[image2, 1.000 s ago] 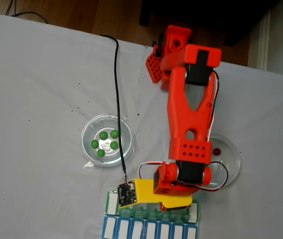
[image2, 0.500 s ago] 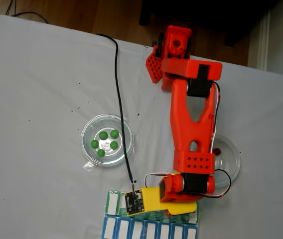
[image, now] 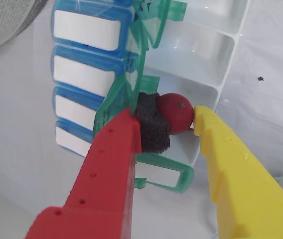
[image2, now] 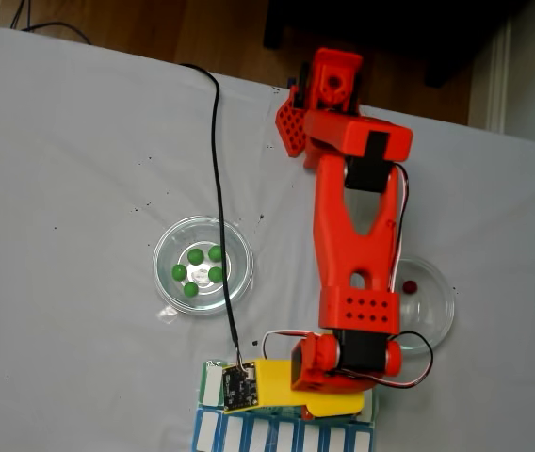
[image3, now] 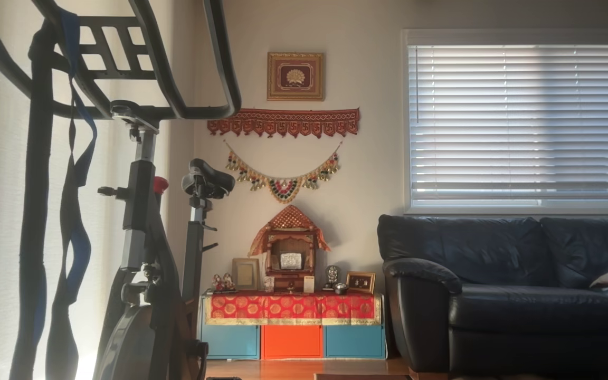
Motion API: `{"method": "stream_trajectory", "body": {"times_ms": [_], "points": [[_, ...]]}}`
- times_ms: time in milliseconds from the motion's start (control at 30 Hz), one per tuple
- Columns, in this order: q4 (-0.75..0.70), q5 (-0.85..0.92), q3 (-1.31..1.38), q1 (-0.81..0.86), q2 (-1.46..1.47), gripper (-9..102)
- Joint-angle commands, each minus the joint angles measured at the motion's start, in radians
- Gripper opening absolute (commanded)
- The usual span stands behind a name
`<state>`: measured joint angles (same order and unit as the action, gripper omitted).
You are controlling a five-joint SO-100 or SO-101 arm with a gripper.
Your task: Sort medicines into box.
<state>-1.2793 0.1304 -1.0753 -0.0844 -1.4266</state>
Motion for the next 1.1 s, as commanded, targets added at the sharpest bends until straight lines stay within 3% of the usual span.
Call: {"method": "stream_trajectory", "body": {"times_ms": [0, 267, 633, 1067], "points": [[-0.005, 0.018, 0.106, 0.0, -0.051, 1], [0.037, 0.005, 0.005, -0.043, -0.086, 1], [0.207, -0.021, -0.17, -0.091, -0.115, 1], [0.259, 0.029, -0.318, -0.083, -0.256, 1]]}}
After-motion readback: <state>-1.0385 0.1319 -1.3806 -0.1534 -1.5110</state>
